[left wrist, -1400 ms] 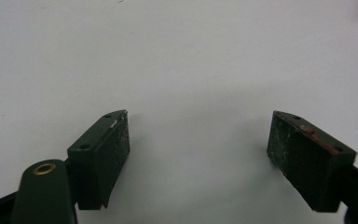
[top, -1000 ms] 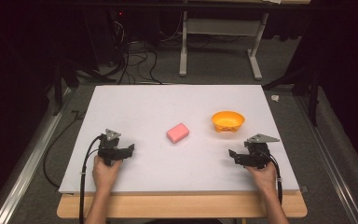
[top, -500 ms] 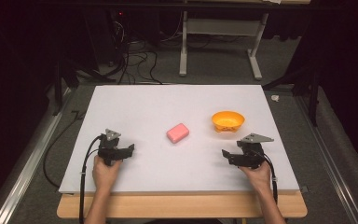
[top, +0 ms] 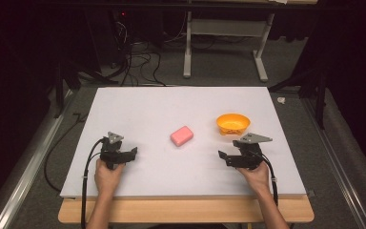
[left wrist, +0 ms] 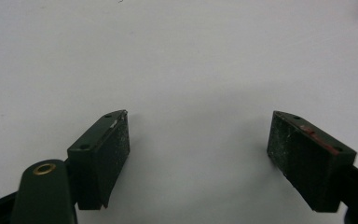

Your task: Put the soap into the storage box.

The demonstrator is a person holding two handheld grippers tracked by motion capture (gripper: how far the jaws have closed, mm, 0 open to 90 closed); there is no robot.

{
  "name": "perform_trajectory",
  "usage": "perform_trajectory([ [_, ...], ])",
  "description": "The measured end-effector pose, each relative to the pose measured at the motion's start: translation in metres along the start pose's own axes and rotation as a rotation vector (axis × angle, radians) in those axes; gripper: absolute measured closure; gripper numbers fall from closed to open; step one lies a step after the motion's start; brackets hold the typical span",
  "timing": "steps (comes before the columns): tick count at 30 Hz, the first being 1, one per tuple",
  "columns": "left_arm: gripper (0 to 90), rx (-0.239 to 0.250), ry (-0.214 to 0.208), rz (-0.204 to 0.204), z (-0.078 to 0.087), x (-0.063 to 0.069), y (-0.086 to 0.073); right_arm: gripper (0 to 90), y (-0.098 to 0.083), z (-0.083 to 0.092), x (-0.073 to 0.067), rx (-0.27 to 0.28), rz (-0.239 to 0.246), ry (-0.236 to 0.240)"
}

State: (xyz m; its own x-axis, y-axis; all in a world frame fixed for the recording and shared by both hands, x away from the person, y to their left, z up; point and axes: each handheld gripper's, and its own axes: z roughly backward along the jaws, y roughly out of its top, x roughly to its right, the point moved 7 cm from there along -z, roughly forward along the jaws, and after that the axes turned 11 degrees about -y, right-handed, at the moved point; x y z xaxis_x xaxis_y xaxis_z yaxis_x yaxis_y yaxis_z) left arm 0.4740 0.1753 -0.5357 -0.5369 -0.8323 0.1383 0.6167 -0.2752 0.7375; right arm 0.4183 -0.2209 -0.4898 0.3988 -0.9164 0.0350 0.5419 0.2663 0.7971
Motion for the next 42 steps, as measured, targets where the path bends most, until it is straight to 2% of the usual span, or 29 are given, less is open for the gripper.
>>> perform_trajectory([
  [8,21.4,0.0,0.0,0.0,0.0,0.0,0.0,21.4,0.012,-0.005,-0.011,0.026,-0.001,0.04],
  [10,21.4,0.0,0.0,0.0,0.0,0.0,0.0,19.8,0.014,-0.007,-0.014,0.016,-0.005,0.045],
  [16,21.4,0.0,0.0,0.0,0.0,0.0,0.0,18.2,0.024,-0.013,-0.022,0.023,0.016,0.05],
  [30,21.4,0.0,-0.001,0.0,0.0,0.0,0.0,16.1,0.041,-0.023,-0.036,0.043,0.032,0.069],
  [38,21.4,0.0,-0.001,0.0,0.0,0.0,0.0,15.4,0.049,-0.031,-0.044,0.033,0.052,0.077],
  [42,21.4,0.0,-0.001,0.0,0.0,0.0,0.0,15.4,0.056,-0.035,-0.049,0.044,0.046,0.087],
])
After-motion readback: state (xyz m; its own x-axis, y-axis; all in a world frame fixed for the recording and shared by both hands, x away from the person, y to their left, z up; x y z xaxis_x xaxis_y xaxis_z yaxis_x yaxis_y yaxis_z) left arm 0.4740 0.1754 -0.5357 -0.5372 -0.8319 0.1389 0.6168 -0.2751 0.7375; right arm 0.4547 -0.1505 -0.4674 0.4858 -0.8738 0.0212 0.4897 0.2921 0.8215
